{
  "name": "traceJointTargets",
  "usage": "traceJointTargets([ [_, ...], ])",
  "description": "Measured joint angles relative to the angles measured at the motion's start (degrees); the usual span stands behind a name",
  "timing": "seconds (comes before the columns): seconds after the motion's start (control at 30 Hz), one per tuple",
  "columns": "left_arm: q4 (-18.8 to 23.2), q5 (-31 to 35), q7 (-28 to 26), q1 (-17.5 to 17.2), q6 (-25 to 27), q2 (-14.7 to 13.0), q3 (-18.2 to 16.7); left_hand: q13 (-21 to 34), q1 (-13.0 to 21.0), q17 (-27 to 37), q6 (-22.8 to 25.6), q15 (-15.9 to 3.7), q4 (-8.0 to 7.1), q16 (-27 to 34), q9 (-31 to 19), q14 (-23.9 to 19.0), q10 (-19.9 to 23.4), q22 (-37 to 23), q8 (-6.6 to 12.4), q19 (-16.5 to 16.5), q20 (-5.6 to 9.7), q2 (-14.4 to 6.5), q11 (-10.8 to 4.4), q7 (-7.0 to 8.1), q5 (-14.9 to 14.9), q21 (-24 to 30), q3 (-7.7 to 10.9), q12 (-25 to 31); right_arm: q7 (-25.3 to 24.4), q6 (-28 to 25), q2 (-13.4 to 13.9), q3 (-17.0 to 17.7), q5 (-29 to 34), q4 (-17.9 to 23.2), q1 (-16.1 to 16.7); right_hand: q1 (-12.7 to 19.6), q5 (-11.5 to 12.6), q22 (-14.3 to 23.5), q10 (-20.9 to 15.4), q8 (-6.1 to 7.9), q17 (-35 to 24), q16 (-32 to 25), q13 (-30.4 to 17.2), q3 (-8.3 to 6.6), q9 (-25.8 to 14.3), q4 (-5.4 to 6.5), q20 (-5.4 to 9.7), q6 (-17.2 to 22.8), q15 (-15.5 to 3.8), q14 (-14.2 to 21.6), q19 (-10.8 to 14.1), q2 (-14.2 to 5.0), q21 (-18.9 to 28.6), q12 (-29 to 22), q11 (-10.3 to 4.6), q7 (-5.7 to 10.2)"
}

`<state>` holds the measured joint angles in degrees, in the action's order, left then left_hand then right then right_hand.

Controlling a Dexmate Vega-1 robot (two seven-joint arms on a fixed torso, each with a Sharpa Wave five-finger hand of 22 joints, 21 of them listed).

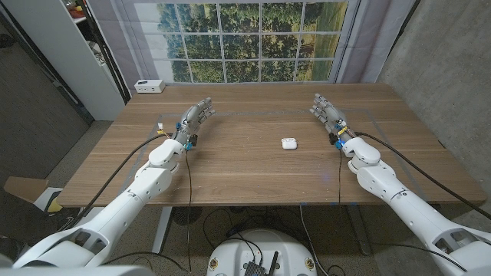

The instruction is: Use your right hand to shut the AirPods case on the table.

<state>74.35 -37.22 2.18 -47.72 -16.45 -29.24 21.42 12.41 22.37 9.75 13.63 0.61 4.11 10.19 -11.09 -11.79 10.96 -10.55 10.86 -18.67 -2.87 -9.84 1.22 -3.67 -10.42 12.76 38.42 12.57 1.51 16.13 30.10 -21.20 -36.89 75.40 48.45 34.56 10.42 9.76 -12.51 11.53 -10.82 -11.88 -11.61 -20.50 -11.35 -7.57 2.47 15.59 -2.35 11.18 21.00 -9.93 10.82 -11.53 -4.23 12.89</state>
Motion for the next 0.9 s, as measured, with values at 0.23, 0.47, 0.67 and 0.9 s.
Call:
traceJointTargets([
  [0.23, -0.04, 0.00, 0.21, 0.18, 0.32, -0.05, 0.10, 0.00, 0.05, 0.00, 0.00, 0.00, 0.00, 0.00, 0.00, 0.00, 0.00, 0.00, 0.00, 0.00, 0.00, -0.05, 0.00, 0.00, 0.00, 0.00, 0.00, 0.00, -0.04, -1.25, 1.51, -0.01, 0.98, 1.45, 0.19, 0.33, 0.00, 0.00, 0.04, 0.00, 0.00, 0.00, -0.20, 0.00, -0.26, 0.00, 0.00, 0.11, 0.10, -0.36, 0.00, 0.33, 0.00, 0.00, 0.06, 0.11],
  [0.47, -0.06, -0.01, 0.25, 0.20, 0.41, -0.19, 0.10, 0.00, 0.05, 0.00, 0.00, 0.00, 0.00, 0.00, 0.00, 0.00, 0.00, 0.00, 0.00, 0.00, 0.00, -0.05, 0.00, 0.00, 0.00, 0.00, 0.00, 0.00, 0.08, -3.77, 4.97, -0.71, 3.49, 4.63, 0.32, 0.69, 0.00, -0.01, 0.90, 0.00, 0.00, 0.29, -0.26, -0.23, -0.26, -0.23, -0.62, 0.62, 0.21, -1.44, -0.63, 0.69, 0.00, 0.00, 0.21, 0.01],
  [0.67, -0.24, -0.01, 0.32, 0.20, 0.41, -0.24, 0.04, -0.01, 0.05, 0.00, 0.47, 0.00, 0.00, 0.00, 0.00, 0.01, 0.00, 0.00, 0.00, 0.01, 0.00, -0.05, 0.00, 0.47, 0.00, 0.00, 0.00, 0.00, -0.99, -7.61, 9.18, -1.22, 6.64, 9.42, 1.23, 2.31, 0.00, -0.01, 2.10, 0.00, 0.00, 0.73, -0.43, -0.52, -0.53, -1.04, -1.64, 0.83, 0.25, -2.70, -1.65, 0.95, 0.00, 0.01, 0.63, -0.20],
  [0.9, -0.94, -0.04, 0.76, 0.53, 0.28, -0.19, 0.04, -0.01, 0.05, -0.01, 0.47, 0.00, 0.00, -0.01, 0.01, 0.01, 0.21, 0.01, 0.00, 0.01, 0.00, -0.05, 0.21, 0.47, 0.00, 0.00, 0.00, 0.00, -1.82, -13.77, 14.01, -2.14, 10.48, 15.14, 1.87, 3.29, 0.45, 0.26, 5.51, 0.45, -0.48, 0.78, -0.77, -0.29, -0.80, -1.29, -3.28, 1.84, 0.23, -5.58, -3.76, 0.88, -0.23, 0.68, 0.56, 0.00],
])
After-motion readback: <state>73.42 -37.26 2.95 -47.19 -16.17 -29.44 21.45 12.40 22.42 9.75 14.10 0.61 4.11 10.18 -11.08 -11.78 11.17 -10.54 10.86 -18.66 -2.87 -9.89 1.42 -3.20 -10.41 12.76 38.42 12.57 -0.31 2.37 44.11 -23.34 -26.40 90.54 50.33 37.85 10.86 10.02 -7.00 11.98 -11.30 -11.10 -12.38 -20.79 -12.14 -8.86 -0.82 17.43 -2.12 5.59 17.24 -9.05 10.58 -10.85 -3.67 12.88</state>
